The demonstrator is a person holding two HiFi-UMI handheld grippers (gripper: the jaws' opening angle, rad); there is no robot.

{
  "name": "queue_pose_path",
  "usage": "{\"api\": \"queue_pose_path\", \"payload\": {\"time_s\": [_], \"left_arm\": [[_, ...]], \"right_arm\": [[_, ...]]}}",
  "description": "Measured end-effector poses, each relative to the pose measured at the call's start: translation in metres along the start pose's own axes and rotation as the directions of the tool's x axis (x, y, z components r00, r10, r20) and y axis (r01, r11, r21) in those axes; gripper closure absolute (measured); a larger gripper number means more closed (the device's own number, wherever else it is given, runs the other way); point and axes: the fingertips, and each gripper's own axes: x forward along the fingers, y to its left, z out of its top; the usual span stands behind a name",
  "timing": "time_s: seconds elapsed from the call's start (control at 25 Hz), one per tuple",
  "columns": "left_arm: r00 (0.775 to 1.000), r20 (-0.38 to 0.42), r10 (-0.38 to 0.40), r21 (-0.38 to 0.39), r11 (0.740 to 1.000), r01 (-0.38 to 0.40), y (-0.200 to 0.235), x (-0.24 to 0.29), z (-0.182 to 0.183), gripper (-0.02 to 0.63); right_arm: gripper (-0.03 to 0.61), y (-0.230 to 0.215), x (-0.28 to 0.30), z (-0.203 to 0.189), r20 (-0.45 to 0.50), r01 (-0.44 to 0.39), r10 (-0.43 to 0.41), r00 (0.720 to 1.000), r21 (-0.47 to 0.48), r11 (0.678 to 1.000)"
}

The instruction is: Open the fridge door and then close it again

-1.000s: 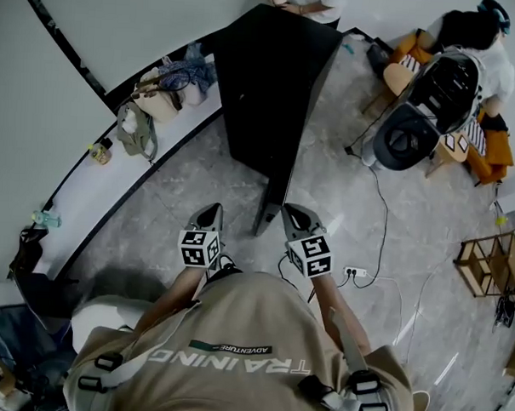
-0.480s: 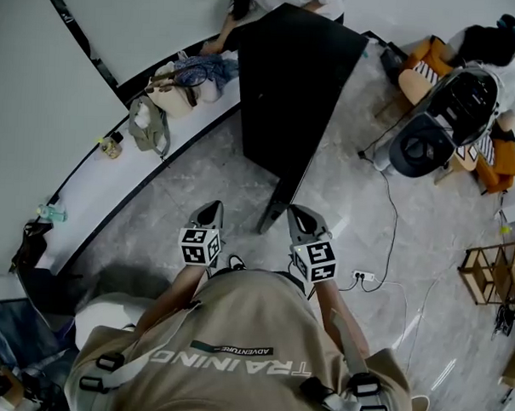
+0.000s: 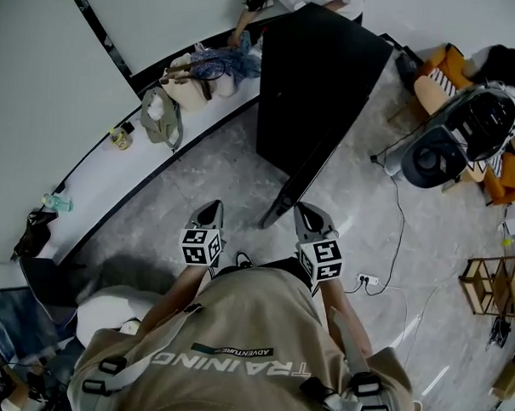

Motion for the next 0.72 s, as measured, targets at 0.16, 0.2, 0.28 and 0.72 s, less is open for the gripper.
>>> {"api": "queue_pose_path", "payload": {"time_s": [0.16,0.2,0.28,0.72], "left_arm": [[1.0,-0.002,0.007,-0.009,1.0,-0.007,0.013,-0.005,-0.001,0.614],[1.0,0.0,0.009,-0.009,1.0,-0.009,0.016,-0.006,0.0,0.614],[1.0,0.007,0.014,-0.005,1.0,-0.014,0.023,-0.008,0.003,0.614],[0.997,0.041,0.06,-0.019,0.998,-0.059,0.037,-0.02,0.013,0.614]], "right_arm": [[0.583,0.007,0.012,0.005,0.001,-0.002,0.002,1.0,-0.004,1.0],[0.583,0.009,0.015,0.007,0.002,-0.001,0.001,1.0,-0.005,1.0],[0.583,0.012,0.021,0.009,0.007,-0.002,0.002,1.0,-0.006,1.0],[0.583,0.021,0.038,0.017,0.007,-0.038,0.038,0.999,-0.016,0.999]]}}
